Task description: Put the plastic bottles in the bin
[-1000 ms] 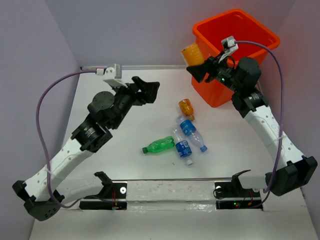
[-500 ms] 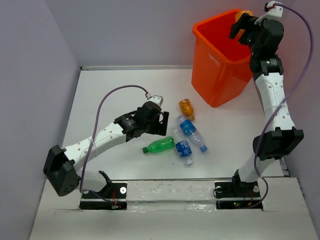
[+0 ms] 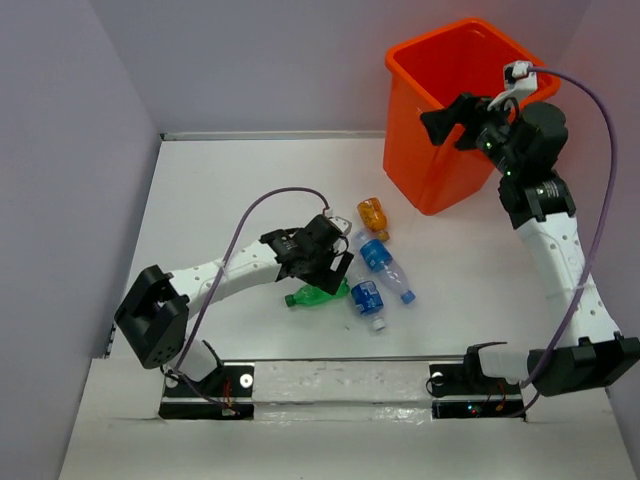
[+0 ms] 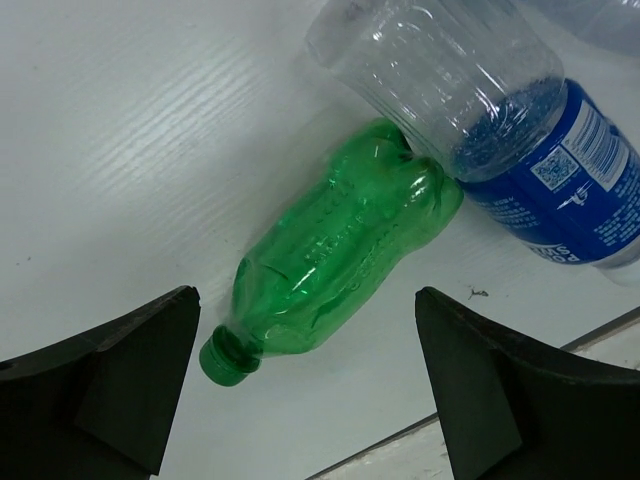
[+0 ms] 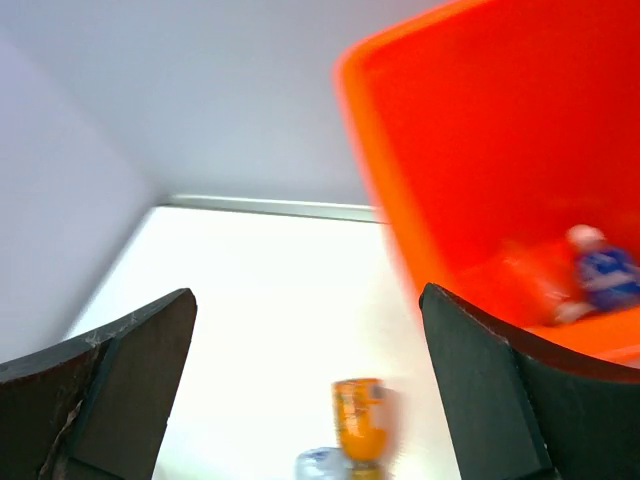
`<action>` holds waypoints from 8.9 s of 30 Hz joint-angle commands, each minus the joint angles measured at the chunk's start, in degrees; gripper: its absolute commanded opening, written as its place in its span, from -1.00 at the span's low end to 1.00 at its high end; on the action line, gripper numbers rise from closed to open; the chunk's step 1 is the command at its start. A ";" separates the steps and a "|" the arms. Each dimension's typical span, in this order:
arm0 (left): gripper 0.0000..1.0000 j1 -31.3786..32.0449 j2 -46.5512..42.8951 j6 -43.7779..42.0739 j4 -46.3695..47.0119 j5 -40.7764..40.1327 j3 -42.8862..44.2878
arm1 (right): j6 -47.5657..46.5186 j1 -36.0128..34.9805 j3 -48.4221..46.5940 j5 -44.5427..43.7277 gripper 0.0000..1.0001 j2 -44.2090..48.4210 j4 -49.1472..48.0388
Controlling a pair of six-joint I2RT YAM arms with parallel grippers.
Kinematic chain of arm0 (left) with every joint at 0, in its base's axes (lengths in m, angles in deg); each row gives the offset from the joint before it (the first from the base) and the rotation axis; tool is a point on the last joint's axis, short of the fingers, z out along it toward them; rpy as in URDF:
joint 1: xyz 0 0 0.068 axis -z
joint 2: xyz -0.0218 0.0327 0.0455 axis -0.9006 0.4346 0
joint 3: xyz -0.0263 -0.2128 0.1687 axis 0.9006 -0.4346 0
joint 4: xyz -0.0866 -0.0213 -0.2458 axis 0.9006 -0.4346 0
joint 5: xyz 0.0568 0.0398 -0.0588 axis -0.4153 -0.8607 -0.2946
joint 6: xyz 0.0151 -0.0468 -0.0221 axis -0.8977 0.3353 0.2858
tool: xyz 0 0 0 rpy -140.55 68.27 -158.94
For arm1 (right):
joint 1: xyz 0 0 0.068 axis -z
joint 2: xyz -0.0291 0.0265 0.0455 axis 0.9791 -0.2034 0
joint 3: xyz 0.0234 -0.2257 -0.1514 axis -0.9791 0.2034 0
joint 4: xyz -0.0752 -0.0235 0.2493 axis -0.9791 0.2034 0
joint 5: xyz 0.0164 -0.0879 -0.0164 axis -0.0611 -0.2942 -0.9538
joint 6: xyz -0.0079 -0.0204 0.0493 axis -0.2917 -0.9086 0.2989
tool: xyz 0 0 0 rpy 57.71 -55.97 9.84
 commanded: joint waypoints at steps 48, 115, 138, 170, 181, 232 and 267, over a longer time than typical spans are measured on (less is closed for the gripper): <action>-0.03 1.42 -18.51 5.63 17.83 7.58 -5.42 | 15.51 -30.11 41.37 9.98 0.99 15.87 -26.24; 0.98 1.42 2.14 26.99 42.97 -9.11 -16.50 | -0.59 -7.08 12.87 -3.40 0.97 8.03 -6.20; -0.04 1.42 -13.47 30.06 48.85 -14.47 -28.88 | 14.53 -30.63 58.33 11.02 0.97 23.43 -17.43; 0.98 1.33 -38.18 24.26 34.21 -15.61 -20.54 | 11.48 -36.54 38.15 7.46 -0.19 7.96 -22.22; 0.98 1.25 -42.60 31.46 32.95 -19.23 -27.30 | -9.44 -31.36 3.64 -26.82 -0.24 7.00 -7.00; 0.52 0.81 28.96 29.36 39.37 -13.67 7.76 | 1.70 -16.76 32.67 -12.26 0.87 6.91 -7.52; 0.26 0.10 -13.13 25.84 44.29 -15.00 -26.08 | -21.60 -16.76 13.95 -33.90 0.86 -34.31 -3.39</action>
